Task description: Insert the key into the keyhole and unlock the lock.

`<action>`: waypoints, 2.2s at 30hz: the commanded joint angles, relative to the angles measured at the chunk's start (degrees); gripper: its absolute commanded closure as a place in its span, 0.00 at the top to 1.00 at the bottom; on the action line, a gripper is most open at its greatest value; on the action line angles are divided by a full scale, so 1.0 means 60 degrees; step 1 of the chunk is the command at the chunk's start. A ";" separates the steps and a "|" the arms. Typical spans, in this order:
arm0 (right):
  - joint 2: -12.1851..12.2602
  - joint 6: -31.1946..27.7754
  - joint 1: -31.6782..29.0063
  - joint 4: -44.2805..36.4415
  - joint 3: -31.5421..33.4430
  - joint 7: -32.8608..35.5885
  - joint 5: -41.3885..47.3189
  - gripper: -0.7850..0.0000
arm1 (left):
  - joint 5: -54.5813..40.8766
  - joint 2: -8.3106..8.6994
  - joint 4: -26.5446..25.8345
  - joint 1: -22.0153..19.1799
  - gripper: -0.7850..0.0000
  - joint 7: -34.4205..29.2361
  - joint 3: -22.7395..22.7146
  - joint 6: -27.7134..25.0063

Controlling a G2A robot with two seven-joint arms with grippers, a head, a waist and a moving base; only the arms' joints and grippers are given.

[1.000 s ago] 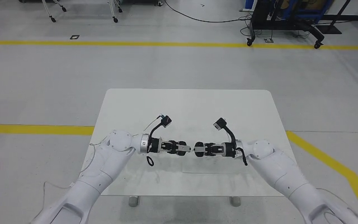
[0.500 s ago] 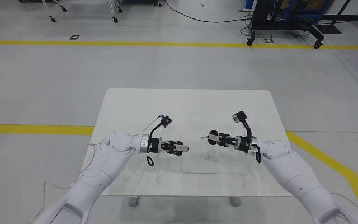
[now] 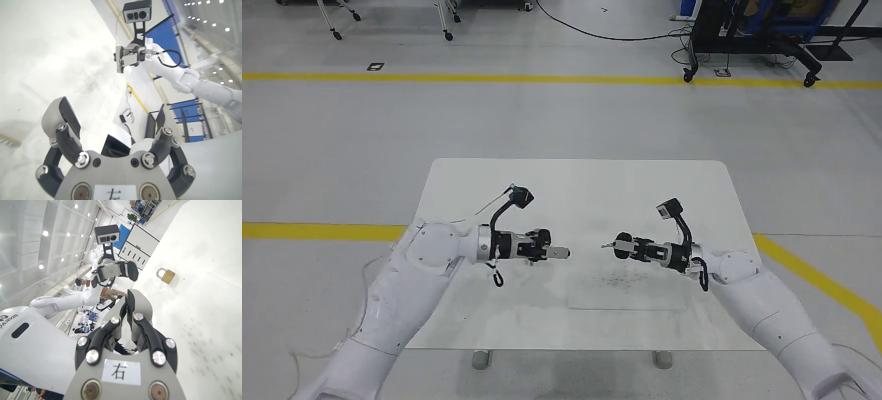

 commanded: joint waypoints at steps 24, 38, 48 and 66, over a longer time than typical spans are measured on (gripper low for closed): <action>0.0000 0.0000 0.0000 0.0000 0.0000 0.0000 0.0000 0.00 | 1.0784 0.0003 -0.2960 -0.0291 0.89 -0.2770 0.2597 0.5589; 0.0000 0.0000 0.0000 0.0000 0.0000 0.0000 0.0000 0.00 | 0.8183 -0.1208 0.0168 -0.1775 0.47 -0.1882 0.4281 0.6320; 0.0000 0.0000 0.0000 0.0000 0.0000 0.0000 0.0000 0.00 | 0.8302 -0.1422 0.0771 -0.1971 0.62 -0.1800 0.4171 0.7023; 0.0000 0.0000 0.0000 0.0000 0.0000 0.0000 0.0000 0.00 | 0.8203 -0.1622 0.1264 -0.1943 0.49 -0.1800 0.3694 0.7629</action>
